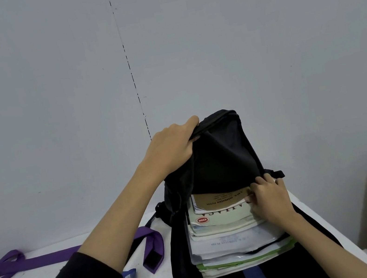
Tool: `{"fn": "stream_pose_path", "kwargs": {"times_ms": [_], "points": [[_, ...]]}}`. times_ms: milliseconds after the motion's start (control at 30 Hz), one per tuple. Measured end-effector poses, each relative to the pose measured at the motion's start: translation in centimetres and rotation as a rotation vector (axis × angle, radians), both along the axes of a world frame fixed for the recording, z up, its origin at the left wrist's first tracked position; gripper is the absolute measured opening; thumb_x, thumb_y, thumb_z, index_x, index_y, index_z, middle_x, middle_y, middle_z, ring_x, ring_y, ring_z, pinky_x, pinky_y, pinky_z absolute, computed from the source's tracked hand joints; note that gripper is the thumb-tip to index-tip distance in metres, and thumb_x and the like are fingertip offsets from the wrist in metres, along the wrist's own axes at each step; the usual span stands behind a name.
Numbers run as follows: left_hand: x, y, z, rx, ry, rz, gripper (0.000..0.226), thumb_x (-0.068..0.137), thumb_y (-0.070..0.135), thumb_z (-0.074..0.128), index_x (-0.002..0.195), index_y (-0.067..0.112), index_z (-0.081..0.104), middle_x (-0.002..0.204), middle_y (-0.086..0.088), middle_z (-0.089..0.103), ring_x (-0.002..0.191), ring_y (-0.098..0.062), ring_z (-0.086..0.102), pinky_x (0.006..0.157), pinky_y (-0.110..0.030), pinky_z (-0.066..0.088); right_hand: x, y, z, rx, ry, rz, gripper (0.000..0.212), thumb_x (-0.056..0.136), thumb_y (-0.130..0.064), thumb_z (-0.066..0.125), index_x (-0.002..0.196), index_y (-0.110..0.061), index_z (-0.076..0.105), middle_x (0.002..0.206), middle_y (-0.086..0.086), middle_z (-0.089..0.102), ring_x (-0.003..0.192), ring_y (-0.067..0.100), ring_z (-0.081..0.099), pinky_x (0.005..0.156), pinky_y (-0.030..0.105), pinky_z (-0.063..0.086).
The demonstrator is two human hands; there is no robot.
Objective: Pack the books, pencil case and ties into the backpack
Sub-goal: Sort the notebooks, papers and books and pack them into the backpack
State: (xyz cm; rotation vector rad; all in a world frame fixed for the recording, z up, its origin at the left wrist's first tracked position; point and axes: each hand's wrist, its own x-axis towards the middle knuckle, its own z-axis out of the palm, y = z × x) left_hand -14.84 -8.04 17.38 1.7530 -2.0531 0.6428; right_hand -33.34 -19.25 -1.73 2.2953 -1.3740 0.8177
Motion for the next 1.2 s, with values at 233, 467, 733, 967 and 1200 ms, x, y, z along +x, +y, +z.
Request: {"fn": "stream_pose_path", "kwargs": {"times_ms": [233, 467, 733, 967, 1200], "points": [[0.1, 0.1, -0.1, 0.0, 0.006, 0.003, 0.012, 0.099, 0.025, 0.039, 0.104, 0.014, 0.041, 0.075, -0.007, 0.052, 0.067, -0.031, 0.05, 0.056, -0.032, 0.031, 3.1, 1.7, 0.0, -0.066, 0.068, 0.262, 0.042, 0.033, -0.05, 0.09, 0.059, -0.025, 0.07, 0.063, -0.008, 0.058, 0.064, 0.016, 0.058, 0.048, 0.027, 0.044], [0.0, 0.1, 0.0, -0.019, -0.041, 0.008, 0.012, 0.099, 0.024, 0.038, 0.104, 0.014, 0.041, 0.072, -0.005, 0.051, 0.064, -0.03, 0.048, 0.052, -0.031, 0.027, 7.9, 2.1, -0.9, -0.042, 0.194, 0.317, 0.03, 0.038, -0.039, 0.09, 0.044, -0.026, 0.064, 0.048, -0.007, 0.057, 0.066, 0.014, 0.06, 0.049, 0.022, 0.044], [0.1, 0.3, -0.1, -0.035, -0.021, 0.002, 0.013, 0.098, 0.024, 0.039, 0.107, 0.014, 0.042, 0.072, -0.004, 0.048, 0.066, -0.031, 0.046, 0.054, -0.032, 0.025, 8.2, 1.9, -0.9, -0.074, 0.108, 0.307, 0.024, 0.042, -0.035, 0.089, 0.049, -0.027, 0.067, 0.056, -0.007, 0.061, 0.071, 0.02, 0.061, 0.053, 0.027, 0.046], [2.2, 1.7, -2.8, 0.033, 0.131, 0.07, 0.02, 0.098, 0.028, 0.042, 0.111, 0.013, 0.044, 0.077, -0.003, 0.049, 0.071, -0.03, 0.049, 0.06, -0.031, 0.032, 5.9, 5.0, 0.3, -0.358, -0.336, 0.476, 0.031, 0.085, -0.031, 0.059, 0.063, -0.011, 0.067, 0.059, 0.0, 0.057, 0.06, 0.022, 0.052, 0.054, 0.031, 0.033], [6.7, 6.9, -11.6, 0.395, 0.653, 0.134, 0.026, 0.091, 0.046, 0.054, 0.101, 0.021, 0.052, 0.087, 0.0, 0.062, 0.08, -0.017, 0.058, 0.065, -0.027, 0.045, 7.9, 9.4, 3.9, -0.427, -0.53, 0.598, 0.015, 0.085, -0.015, 0.063, 0.074, -0.007, 0.069, 0.07, 0.003, 0.062, 0.067, 0.022, 0.051, 0.06, 0.033, 0.036]]}}
